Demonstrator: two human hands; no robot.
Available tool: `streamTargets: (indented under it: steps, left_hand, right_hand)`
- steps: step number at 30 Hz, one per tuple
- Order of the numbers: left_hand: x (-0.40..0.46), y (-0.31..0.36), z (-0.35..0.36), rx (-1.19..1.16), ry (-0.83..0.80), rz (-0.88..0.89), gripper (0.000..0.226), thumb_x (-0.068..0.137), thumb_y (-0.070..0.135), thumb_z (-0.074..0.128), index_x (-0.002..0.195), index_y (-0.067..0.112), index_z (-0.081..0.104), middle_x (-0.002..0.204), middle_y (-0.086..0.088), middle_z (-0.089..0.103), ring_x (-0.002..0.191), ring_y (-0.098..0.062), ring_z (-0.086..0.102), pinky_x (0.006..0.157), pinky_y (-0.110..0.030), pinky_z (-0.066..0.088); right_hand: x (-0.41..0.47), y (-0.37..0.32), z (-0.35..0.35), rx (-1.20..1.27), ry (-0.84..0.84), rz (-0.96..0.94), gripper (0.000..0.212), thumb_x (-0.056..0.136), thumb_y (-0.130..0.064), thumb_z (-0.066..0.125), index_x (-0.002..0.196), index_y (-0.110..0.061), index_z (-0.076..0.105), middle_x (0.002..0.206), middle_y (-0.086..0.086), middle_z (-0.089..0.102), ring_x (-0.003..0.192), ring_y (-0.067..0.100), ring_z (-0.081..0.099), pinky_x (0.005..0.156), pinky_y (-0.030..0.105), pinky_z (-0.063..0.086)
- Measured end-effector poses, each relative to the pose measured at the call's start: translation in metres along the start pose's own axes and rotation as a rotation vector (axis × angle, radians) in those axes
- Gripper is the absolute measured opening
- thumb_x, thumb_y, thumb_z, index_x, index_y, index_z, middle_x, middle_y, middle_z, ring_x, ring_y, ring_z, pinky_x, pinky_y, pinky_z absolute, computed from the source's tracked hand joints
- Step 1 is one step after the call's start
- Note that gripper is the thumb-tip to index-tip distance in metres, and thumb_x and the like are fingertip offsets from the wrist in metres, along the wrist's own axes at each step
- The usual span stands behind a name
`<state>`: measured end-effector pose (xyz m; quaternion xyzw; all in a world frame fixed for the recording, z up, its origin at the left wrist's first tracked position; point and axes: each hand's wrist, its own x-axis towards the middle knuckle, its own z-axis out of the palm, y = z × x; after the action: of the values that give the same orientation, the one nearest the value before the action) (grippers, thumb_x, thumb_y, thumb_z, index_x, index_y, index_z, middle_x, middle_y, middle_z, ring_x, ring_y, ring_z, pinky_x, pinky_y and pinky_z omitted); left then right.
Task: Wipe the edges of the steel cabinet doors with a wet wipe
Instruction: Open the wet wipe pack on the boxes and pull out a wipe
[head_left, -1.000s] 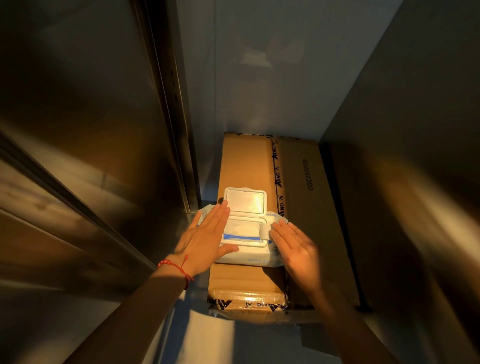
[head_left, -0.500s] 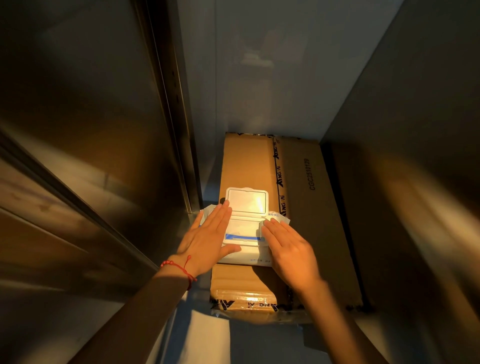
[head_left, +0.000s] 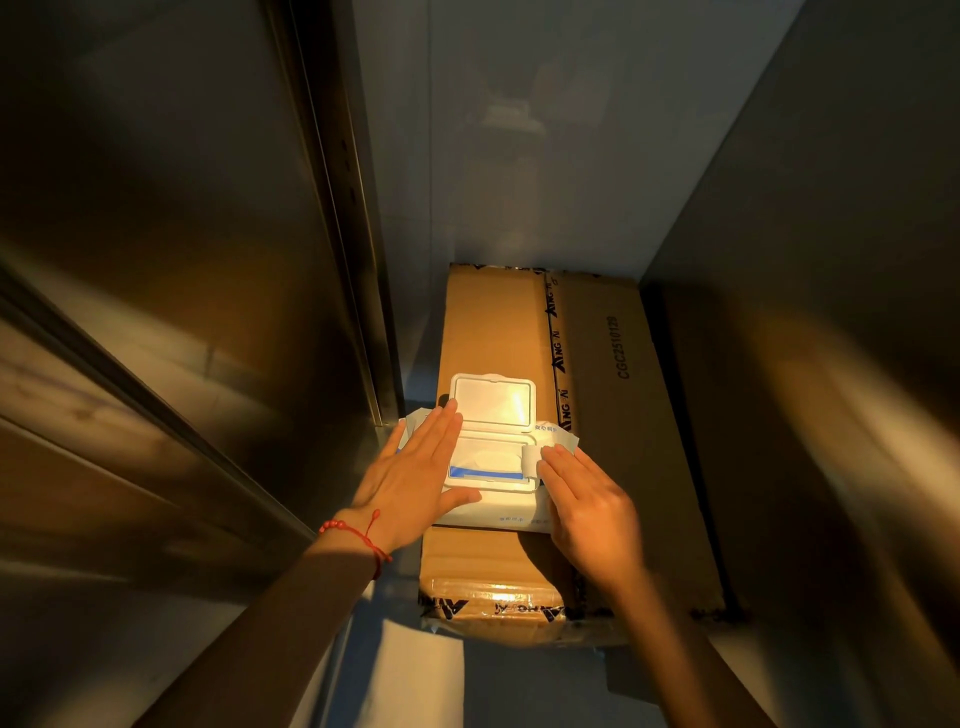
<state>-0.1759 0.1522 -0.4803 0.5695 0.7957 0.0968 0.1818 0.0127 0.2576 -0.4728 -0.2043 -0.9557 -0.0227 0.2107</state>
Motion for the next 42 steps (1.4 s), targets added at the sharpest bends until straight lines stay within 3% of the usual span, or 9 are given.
streamTargets:
  steps: [16,24,42]
  left_hand:
    - [-0.001,0.000,0.000,0.016,0.005,0.021,0.090,0.089,0.057,0.042,0.147,0.017,-0.014,0.157,0.002,-0.011,0.143,-0.012,-0.007,0.109,-0.032,-0.012]
    - [-0.002,0.000,-0.001,0.003,-0.002,0.006,0.090,0.089,0.057,0.042,0.147,0.018,-0.014,0.157,0.002,-0.009,0.143,-0.012,-0.007,0.111,-0.033,-0.011]
    - [0.000,-0.002,0.002,0.022,0.018,0.014,0.090,0.088,0.058,0.042,0.147,0.017,-0.014,0.157,0.003,-0.010,0.143,-0.012,-0.005,0.107,-0.031,-0.012]
  right_hand:
    - [-0.014,0.008,0.018,0.077,-0.020,0.049,0.061,0.033,-0.003,0.094,0.090,0.002,0.072,0.096,0.016,0.071,0.086,0.029,0.070,0.071,0.045,0.055]
    - [-0.005,0.003,0.008,0.038,0.008,0.033,0.066,0.023,-0.013,0.096,0.084,-0.001,0.073,0.089,0.012,0.073,0.079,0.025,0.071,0.067,0.036,0.056]
    - [-0.014,0.001,0.009,0.060,0.052,0.080,0.058,0.039,0.001,0.090,0.094,0.004,0.071,0.101,0.019,0.069,0.091,0.030,0.068,0.077,0.051,0.050]
